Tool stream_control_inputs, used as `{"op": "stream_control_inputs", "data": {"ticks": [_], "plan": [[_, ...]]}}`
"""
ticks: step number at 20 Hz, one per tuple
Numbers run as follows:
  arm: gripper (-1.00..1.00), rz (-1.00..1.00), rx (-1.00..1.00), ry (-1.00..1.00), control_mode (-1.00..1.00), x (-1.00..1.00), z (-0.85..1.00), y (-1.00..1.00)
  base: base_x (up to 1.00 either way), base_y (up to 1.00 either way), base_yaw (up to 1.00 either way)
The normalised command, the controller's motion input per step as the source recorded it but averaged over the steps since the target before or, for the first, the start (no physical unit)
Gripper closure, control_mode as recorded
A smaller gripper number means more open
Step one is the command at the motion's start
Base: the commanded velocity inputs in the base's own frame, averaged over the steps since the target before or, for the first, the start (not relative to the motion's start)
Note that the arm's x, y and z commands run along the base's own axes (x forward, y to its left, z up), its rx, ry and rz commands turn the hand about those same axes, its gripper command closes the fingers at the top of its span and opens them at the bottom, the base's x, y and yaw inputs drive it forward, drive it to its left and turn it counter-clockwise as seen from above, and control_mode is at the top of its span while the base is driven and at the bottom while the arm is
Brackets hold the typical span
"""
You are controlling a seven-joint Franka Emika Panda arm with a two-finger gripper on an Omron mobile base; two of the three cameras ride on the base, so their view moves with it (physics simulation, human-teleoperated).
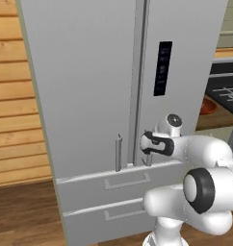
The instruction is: Grab a lemon wedge from the fridge and one ice cube from the ice bowl, and put them in the glass of lemonade.
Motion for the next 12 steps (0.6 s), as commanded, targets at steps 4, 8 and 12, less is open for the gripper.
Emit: {"op": "stream_control_inputs", "data": {"ticks": [4,8,12], "plan": [[-1.0,0.0,0.02,0.0,-1.0,0.25,-0.01,0.0,0.0,0.0,0.0],[-1.0,0.0,0.0,0.0,-1.0,0.27,0.0,0.0,0.0,0.0,0.0],[1.0,0.0,0.0,0.0,-1.0,0.44,-0.08,0.0,0.0,0.0,0.0]]}}
